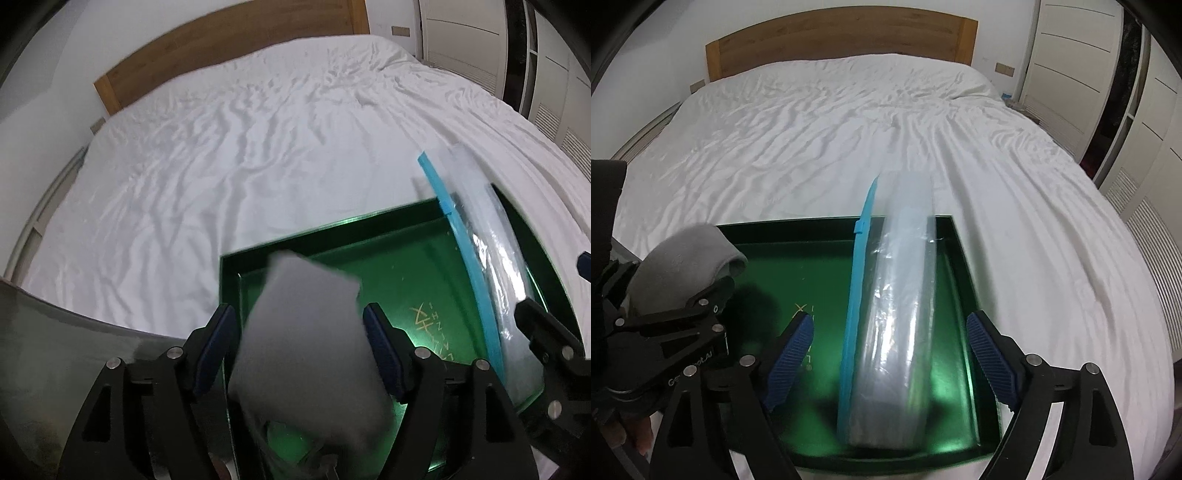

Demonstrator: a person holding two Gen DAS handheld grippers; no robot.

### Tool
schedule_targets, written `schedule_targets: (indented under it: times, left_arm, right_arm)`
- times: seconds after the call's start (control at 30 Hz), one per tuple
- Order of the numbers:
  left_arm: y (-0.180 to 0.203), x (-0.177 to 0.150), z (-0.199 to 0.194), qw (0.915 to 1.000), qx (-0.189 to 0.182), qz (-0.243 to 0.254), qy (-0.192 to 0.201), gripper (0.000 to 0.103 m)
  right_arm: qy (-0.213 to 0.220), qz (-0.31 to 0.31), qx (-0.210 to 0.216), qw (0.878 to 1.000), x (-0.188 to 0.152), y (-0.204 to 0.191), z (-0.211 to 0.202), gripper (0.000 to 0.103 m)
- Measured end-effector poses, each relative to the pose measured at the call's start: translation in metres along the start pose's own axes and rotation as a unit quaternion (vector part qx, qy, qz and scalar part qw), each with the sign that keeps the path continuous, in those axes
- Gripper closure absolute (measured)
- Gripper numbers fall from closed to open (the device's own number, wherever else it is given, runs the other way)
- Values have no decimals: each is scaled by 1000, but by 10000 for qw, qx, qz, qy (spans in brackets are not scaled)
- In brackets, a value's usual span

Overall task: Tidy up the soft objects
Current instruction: 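Lower the zip bag into the tray with the right gripper while the left releases the mask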

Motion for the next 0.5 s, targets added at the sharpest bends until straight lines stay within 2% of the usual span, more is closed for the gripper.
schedule_targets:
  times: [0.13, 0.3, 0.5]
  left_arm:
    - [1, 5, -6, 9998, 186, 50, 58, 36]
    - [1, 5, -2, 9995, 277, 141, -72, 36]
    - [6, 8, -4, 9993, 349, 162, -37, 36]
  right_arm:
    - [5, 0, -68, 10000, -3, 2, -11, 13]
    - [44, -31, -116, 9999, -1, 2, -22, 13]
    - [75, -67, -167, 9998, 2, 4, -26, 12]
Point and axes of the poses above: each gripper's, at about its wrist camera, not at the fingertips, and z roughly the way its jaws point, y to its right, x to its top, the point moved 2 cm from there along z, roughly the way its jaws point, and after that the axes turned 14 degrees about -x, right-handed, at the moved point
